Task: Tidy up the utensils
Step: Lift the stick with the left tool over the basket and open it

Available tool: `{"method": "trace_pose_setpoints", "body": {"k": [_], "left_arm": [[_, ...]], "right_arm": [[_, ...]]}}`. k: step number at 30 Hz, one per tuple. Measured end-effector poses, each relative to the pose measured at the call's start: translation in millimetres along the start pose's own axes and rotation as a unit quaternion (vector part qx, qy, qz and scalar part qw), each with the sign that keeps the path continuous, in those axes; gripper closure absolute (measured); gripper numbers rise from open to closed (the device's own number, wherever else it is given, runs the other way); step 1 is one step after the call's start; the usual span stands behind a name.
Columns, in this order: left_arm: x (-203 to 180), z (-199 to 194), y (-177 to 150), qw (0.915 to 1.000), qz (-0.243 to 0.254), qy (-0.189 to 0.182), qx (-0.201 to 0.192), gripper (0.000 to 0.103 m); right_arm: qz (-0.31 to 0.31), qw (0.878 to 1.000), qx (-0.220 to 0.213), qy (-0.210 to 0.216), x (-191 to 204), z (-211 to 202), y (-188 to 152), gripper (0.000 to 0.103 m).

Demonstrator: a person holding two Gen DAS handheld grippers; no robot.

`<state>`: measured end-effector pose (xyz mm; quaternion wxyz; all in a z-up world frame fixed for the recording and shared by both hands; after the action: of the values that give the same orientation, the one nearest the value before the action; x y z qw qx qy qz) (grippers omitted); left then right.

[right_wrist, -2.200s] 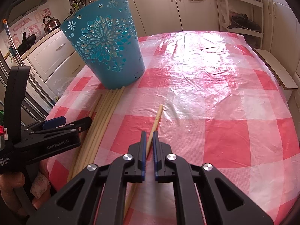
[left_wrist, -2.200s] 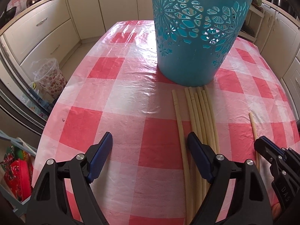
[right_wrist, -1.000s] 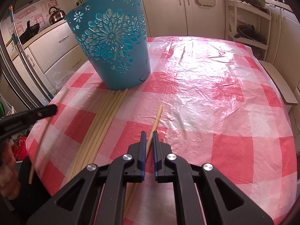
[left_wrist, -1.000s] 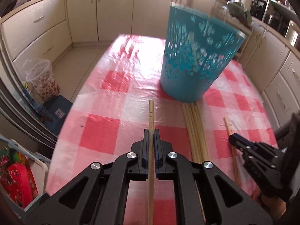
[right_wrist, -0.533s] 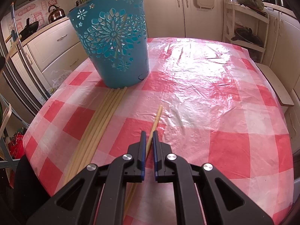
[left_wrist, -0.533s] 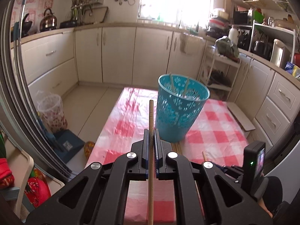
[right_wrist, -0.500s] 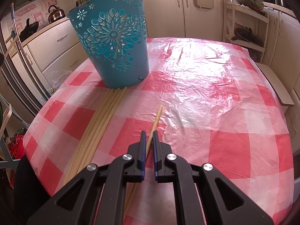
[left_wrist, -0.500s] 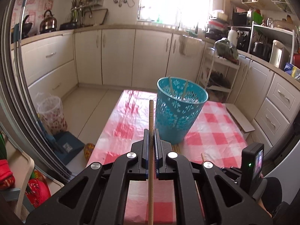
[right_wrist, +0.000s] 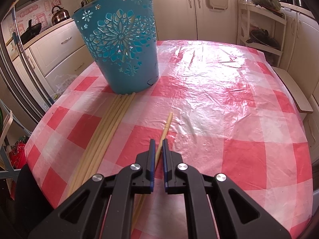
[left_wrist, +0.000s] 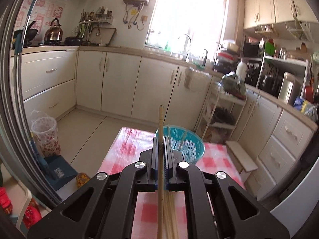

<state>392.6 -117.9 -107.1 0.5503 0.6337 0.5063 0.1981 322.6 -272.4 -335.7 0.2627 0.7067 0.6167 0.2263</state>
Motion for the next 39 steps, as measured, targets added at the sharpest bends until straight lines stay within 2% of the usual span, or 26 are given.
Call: {"method": "trace_pose_setpoints", "body": {"k": [9, 15, 23, 28, 36, 38, 39], "left_arm": [[-4.0, 48.8, 69.0, 0.9974, -0.024, -0.020, -0.065, 0.098], [4.0, 106.4, 83.8, 0.9964, -0.048, -0.020, -0.067, 0.098], [22.9, 166.6, 72.2, 0.9957, -0.068, -0.005, -0.062, 0.098], [30.0, 180.8, 58.6, 0.9963, -0.066, 0.005, -0.056, 0.098], [29.0, 187.9, 32.4, 0.9990, -0.023, 0.036, -0.013, 0.098], [29.7, 186.3, 23.2, 0.9991, -0.020, 0.038, 0.007, 0.094], [31.2, 183.9, 19.6, 0.9989, -0.019, 0.040, 0.015, 0.087]], "right_arm": [[0.009, 1.000, 0.004, 0.013, -2.4, 1.0, 1.0, 0.095], [0.014, 1.000, 0.007, 0.022, -2.5, 1.2, 0.7, 0.095], [0.015, 0.999, 0.009, 0.027, -2.0, 1.3, 1.3, 0.095], [0.017, 0.999, 0.011, 0.031, -1.8, 2.2, 1.8, 0.095], [0.017, 0.999, 0.011, 0.030, -1.9, 2.4, 2.1, 0.095], [0.016, 0.999, 0.011, 0.030, -1.7, 2.5, 2.3, 0.095], [0.016, 0.999, 0.011, 0.030, -1.8, 2.6, 2.4, 0.095]]}}
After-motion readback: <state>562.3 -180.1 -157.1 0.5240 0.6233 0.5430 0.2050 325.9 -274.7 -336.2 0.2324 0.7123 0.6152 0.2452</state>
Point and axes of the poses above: each gripper's, at about its wrist camera, not at the fingertips, and z roughly the way its jaws point, x to its left, y to its top, the point moved 10 cm from there along z, roughly the way its jaws point, and after that the axes turned 13 degrees about -y, right-handed, at the moved point
